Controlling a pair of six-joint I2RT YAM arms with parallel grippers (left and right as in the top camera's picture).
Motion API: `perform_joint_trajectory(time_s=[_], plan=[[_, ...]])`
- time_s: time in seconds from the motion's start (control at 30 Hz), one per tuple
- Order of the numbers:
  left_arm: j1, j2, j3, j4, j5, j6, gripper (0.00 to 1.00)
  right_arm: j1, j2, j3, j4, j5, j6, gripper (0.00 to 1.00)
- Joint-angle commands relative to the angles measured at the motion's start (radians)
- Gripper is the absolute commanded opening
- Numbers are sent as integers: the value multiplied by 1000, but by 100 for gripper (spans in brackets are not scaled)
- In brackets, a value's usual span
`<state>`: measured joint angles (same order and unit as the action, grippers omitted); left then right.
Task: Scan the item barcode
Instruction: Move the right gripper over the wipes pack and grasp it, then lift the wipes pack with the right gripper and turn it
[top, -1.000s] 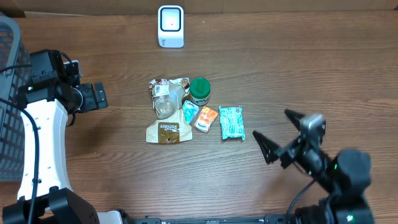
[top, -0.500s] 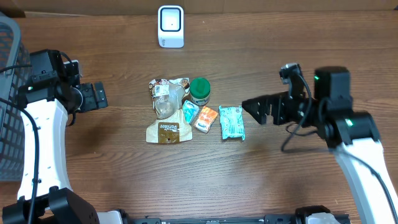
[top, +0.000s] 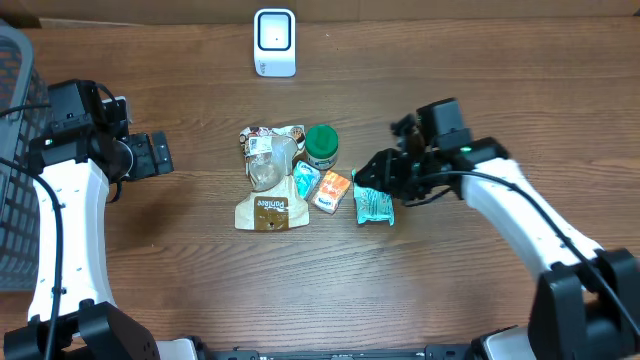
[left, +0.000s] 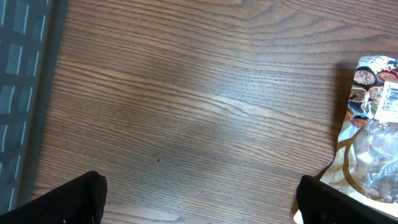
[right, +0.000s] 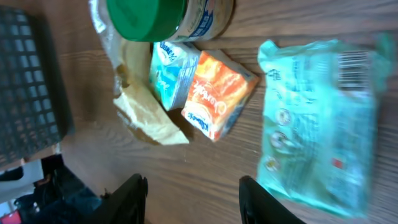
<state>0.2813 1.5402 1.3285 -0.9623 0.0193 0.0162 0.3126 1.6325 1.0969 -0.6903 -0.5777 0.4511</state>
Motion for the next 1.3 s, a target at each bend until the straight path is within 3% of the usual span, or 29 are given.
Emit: perform_joint_trajectory(time_s=[0.0, 0.37, 0.67, 0.93, 1.13, 1.27], plan=[[1, 3, 9, 1, 7, -17, 100, 76, 27, 21, 29, 149, 183, 45], [1, 3, 9, 1, 7, -17, 100, 198, 166, 21, 98, 217, 340, 45], [1, 3, 9, 1, 7, -17, 99, 142, 176, 21, -65, 265, 320, 45], [1, 3, 8, 1, 7, -17, 100, -56, 176, 33, -142, 220, 125, 45], [1, 3, 9, 1, 7, -17, 100, -122, 169, 102, -241, 142, -65, 49], [1, 3, 8, 1, 7, -17, 100, -158, 163, 225, -365, 139, -280, 62]])
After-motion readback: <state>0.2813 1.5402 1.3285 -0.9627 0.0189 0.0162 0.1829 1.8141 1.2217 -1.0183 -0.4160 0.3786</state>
